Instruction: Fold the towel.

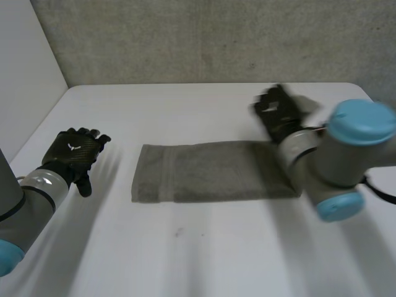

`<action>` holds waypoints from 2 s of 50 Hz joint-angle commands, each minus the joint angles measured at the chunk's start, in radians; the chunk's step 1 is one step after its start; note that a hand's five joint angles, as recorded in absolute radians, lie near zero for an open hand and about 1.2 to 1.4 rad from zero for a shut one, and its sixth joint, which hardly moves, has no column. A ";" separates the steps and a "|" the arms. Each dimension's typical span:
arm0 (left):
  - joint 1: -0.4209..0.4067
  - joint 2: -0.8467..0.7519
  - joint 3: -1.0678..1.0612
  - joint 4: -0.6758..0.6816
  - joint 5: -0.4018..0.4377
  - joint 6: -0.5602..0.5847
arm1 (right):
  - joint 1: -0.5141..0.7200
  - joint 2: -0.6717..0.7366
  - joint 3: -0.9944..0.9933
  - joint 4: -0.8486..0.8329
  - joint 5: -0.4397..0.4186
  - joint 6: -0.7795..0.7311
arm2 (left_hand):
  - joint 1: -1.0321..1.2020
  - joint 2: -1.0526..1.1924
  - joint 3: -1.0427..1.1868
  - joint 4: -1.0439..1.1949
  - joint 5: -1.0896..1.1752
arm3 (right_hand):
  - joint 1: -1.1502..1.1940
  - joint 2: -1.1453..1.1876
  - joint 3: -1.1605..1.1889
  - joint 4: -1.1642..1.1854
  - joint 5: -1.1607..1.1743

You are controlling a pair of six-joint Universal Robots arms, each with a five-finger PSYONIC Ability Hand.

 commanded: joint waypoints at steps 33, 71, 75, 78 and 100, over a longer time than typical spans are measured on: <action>-0.186 -0.033 0.134 0.114 -0.081 -0.233 | 0.238 0.003 0.033 0.023 -0.114 0.349 | 0.005 0.009 0.007 0.007 -0.028 | -0.767 -0.999 -1.014 -1.015 -0.980; -0.241 -0.145 0.134 0.100 -0.229 -0.181 | 0.097 -0.038 -0.028 0.127 -0.042 0.445 | 0.023 0.027 0.026 0.025 -0.010 | 0.454 0.222 0.207 0.207 0.242; -0.194 -0.098 0.099 0.100 -0.231 -0.181 | 0.218 0.015 -0.124 0.143 -0.054 0.429 | 0.023 0.027 0.026 0.025 -0.010 | 0.454 0.222 0.207 0.207 0.242; -0.129 -0.046 0.067 0.100 -0.223 -0.185 | 0.310 0.093 -0.197 0.166 -0.089 0.403 | 0.023 0.027 0.026 0.025 -0.010 | 0.454 0.222 0.207 0.207 0.242; -0.215 0.004 0.160 0.104 -0.185 -0.216 | 0.246 0.060 -0.233 0.193 0.050 0.814 | 0.023 0.027 0.026 0.025 -0.010 | -0.767 -0.999 -1.014 -1.015 -0.980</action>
